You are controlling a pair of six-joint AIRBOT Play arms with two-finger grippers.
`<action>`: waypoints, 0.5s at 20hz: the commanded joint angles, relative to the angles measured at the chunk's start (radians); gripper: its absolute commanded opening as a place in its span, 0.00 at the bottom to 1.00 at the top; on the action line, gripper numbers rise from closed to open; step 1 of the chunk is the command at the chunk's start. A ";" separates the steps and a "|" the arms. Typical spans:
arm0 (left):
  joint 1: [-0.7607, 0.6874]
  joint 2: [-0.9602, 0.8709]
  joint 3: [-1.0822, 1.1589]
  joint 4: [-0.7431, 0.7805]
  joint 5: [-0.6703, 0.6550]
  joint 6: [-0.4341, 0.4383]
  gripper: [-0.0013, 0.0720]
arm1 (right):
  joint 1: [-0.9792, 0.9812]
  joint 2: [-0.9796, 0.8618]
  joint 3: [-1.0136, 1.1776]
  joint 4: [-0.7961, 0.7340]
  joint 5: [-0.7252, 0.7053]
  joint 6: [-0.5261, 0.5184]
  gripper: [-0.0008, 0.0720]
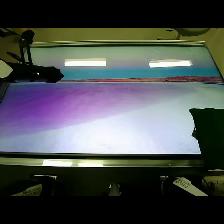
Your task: Fold the shirts.
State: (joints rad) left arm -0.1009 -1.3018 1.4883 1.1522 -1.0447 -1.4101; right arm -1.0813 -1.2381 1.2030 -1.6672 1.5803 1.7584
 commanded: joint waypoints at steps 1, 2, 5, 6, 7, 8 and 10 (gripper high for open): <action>0.000 -0.002 0.036 0.003 0.016 -0.003 0.04 | 0.058 0.008 0.169 -0.006 -0.199 -0.084 0.90; -0.007 -0.008 0.068 0.057 0.025 -0.004 0.04 | 0.113 0.008 0.257 0.009 -0.271 -0.104 0.88; -0.074 -0.073 0.187 0.544 -0.048 -0.237 0.04 | 0.396 0.003 0.433 0.016 -0.437 -0.105 0.85; -0.095 -0.102 0.205 0.669 -0.101 -0.306 0.04 | 0.519 0.002 0.439 0.016 -0.452 -0.094 0.85; -0.101 -0.122 0.206 0.681 -0.148 -0.339 0.11 | 0.644 -0.011 0.439 0.016 -0.428 -0.072 0.85; -0.101 -0.142 0.201 0.637 -0.209 -0.363 0.41 | 0.748 -0.038 0.439 0.018 -0.372 -0.069 0.85; -0.102 -0.173 0.163 0.542 -0.394 -0.324 1.00 | 0.906 -0.124 0.439 0.043 -0.166 -0.087 0.85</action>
State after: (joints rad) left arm -0.1871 -1.4261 1.6596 1.6527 -1.2209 -1.6840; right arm -0.4179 -1.2892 1.6100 -1.6447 1.2694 1.6783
